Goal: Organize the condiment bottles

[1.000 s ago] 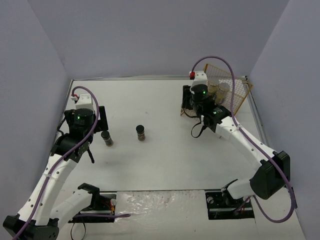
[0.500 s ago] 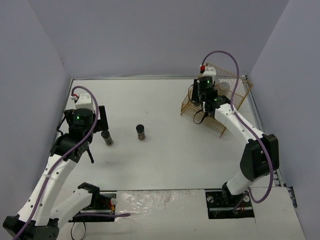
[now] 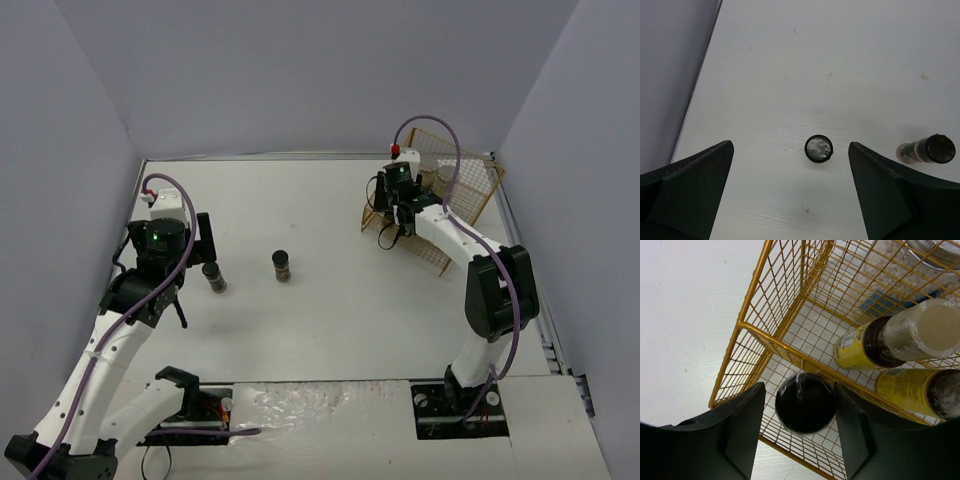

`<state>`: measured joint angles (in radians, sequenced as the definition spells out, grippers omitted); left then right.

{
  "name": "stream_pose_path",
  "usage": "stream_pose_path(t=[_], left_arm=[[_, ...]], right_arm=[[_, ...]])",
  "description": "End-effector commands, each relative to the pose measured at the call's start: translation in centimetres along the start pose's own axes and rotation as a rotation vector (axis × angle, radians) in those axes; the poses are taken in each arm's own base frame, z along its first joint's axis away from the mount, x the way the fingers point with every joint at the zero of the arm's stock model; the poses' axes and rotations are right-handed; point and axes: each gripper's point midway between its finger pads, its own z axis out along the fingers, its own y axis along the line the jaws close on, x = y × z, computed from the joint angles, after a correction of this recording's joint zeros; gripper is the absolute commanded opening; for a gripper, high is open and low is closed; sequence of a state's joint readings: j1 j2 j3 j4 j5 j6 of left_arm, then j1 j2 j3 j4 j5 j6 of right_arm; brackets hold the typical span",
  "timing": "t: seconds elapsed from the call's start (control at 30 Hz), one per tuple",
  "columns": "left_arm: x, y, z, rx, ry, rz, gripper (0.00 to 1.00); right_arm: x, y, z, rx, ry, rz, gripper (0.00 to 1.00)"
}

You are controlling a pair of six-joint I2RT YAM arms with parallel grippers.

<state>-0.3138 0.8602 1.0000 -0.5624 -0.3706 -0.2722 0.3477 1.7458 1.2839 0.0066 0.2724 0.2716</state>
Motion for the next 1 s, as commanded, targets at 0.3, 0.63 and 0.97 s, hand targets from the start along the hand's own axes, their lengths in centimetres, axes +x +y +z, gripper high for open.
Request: stream_pose_path(t=[0.3, 0.63, 0.97], left_arm=[[-2.2, 0.0, -0.4, 0.005, -0.079, -0.035, 0.97], [-2.2, 0.0, -0.3, 0.004, -0.077, -0.034, 0.97], [-2.1, 0.1, -0.3, 0.0, -0.075, -0.033, 0.97]], right_arm=[[-5.8, 2.0, -4.6, -0.105, -0.16, 0.047, 0.73], [-4.0, 12.1, -12.8, -0.48, -0.207, -0.252, 0.93], [6.4, 23.7, -15.3, -0.894, -0.073, -0.557, 0.99]])
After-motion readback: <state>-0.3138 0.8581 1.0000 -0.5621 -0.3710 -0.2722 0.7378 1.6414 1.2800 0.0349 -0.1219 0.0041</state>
